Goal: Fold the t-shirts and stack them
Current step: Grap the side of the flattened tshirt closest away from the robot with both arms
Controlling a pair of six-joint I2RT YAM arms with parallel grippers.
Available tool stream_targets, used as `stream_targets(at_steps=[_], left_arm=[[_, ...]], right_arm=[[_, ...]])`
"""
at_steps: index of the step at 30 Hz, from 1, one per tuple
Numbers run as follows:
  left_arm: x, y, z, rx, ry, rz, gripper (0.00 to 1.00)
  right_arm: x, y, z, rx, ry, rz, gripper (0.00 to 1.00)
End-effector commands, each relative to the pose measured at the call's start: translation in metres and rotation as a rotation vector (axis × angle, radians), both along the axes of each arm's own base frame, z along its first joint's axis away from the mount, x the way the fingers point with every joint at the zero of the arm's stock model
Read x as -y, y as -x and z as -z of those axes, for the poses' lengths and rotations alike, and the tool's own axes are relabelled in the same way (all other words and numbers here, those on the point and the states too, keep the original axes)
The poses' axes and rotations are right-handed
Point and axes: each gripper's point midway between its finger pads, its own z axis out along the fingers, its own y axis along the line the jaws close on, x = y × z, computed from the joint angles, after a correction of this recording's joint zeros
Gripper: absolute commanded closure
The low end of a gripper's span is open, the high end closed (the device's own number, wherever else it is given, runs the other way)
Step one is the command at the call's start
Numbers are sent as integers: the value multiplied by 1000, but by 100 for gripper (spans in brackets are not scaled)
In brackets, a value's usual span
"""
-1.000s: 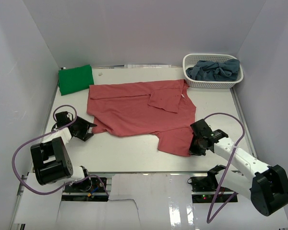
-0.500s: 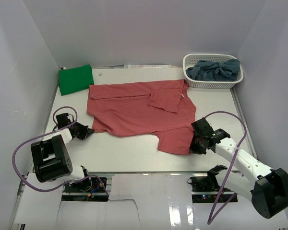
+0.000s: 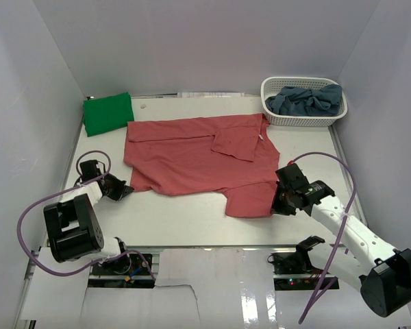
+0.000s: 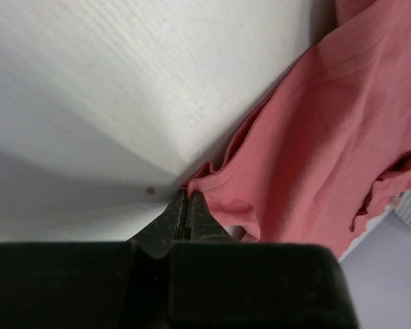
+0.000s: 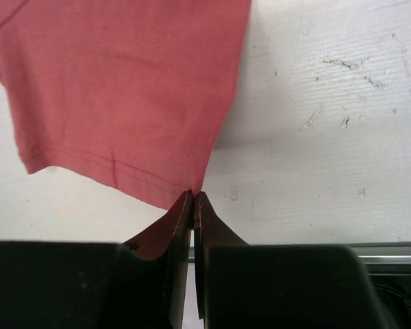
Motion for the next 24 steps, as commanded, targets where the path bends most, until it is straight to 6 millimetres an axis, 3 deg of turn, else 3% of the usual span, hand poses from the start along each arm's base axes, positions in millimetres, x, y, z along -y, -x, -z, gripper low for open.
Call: stream_targets(at_steps=[1,5,11,16,24], left_arm=[[-12,19,-10,-68,-112,43,100],[-8,20,-35,-21,-115,68,100],[-14,29,-50,-66,-137,16,100],[-21,41,-47,-175,-158,-18,100],[-15,47,-38,-204,-121,-19,100]], right_arm=[[-2,-5,-26,38,0,-47,92],[-3,-3,-34,17,17,-109,92],[-6,-2,-40,7,9,-156,92],[-7,-6,-46,28,11,-161,92],[-11,-11,-65,59,-4,-187,92]])
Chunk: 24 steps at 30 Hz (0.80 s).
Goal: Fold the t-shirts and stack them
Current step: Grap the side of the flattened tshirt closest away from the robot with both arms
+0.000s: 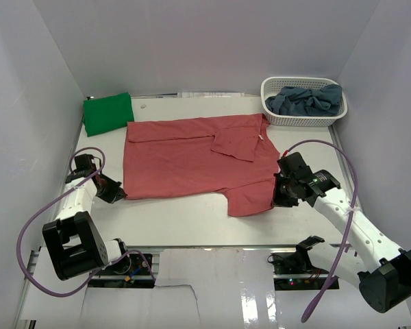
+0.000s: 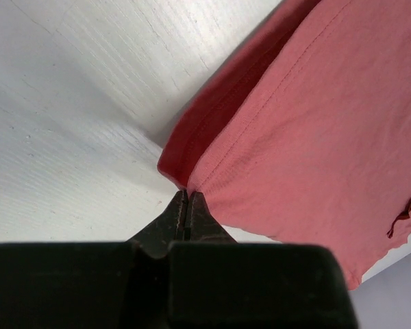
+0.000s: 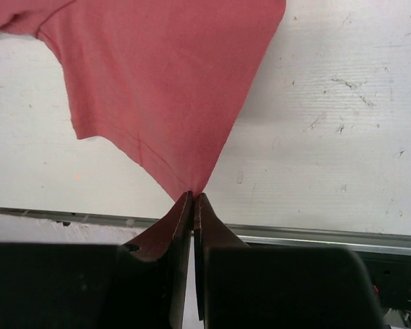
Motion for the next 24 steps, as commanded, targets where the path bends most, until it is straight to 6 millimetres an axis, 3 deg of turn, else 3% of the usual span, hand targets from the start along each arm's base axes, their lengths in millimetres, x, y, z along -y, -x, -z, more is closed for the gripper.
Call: stream_targets(at_steps=[1,9,24], left_arm=[[-2,1,-2,-4,-9,-15,100],[-6,-15,-9,29,-13,-29,100],[-16,-51,-35,90,-14,-44,100]], right_arm=[[-5,-5,-20,34,-22,-35,92],[-17,-21,-35,53,-36,-80,92],[-31,-72,-81,154,-10,-107,92]])
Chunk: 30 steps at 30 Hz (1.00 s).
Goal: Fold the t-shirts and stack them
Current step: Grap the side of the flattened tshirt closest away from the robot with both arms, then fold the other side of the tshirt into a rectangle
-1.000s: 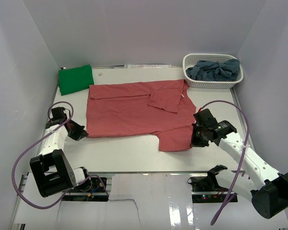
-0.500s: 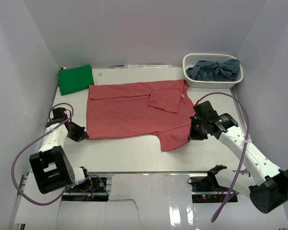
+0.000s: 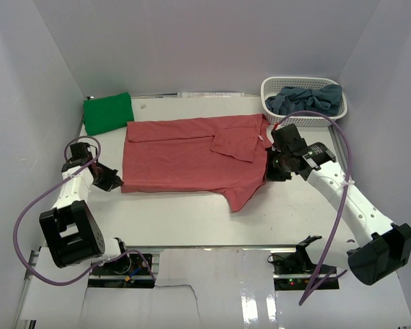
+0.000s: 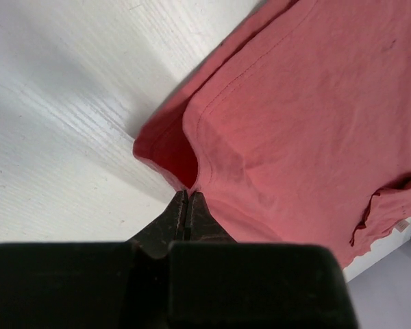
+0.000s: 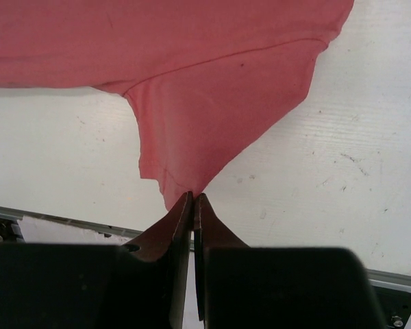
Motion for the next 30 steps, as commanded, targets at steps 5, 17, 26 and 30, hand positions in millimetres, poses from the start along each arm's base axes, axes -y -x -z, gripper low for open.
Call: stream_targets(at_steps=[5,17,26,30], left_arm=[[-9,-24,-15,46,-17,-9,100],[-12,-47,-10,38,9,0,100],[-16,-69,-13,50,27,0,100],[-17,-79,-18,65,38,-1,100]], right_arm=[[-1,-31,-33,88,19,-13,92],[0,-80,-60,145,26,1,92],[0,-112,-65,158,26,8,92],[-2,-123,-68,163,22,8,92]])
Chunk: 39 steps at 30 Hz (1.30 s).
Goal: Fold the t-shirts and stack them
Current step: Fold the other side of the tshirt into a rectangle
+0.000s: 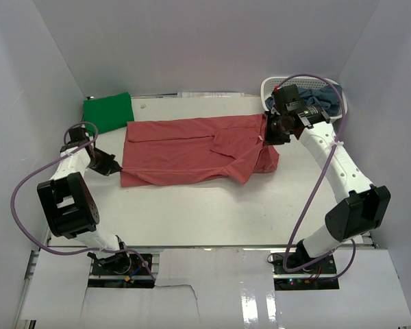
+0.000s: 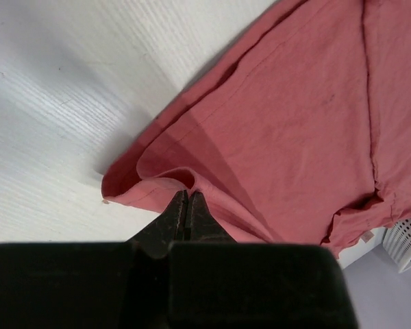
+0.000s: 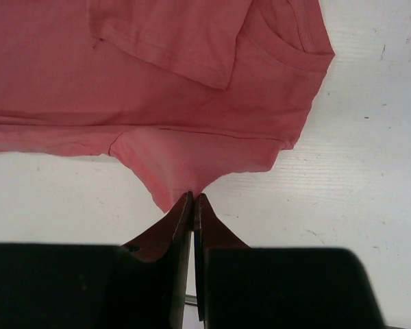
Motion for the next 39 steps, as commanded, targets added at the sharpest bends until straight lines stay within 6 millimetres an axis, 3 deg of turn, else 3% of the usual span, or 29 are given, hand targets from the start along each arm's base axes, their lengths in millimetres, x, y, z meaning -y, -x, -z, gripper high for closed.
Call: stream_targets(at_steps=[1,10,21,39], left_arm=[[-3,-21,-21,76,-2,0,100],[-7,-40,-27,96,-4,35,100],[-13,-67,-48,149,-9,41,100],[3,-100,-44,150,7,92,100]], right_arm=[[-3,-17,-23,71,-21,-18,92],[-10,-43,-22,70,-22,-24,92],[-17,-74,-33,91,-32,-28,92],[-9,-125,-25,109,-24,0,92]])
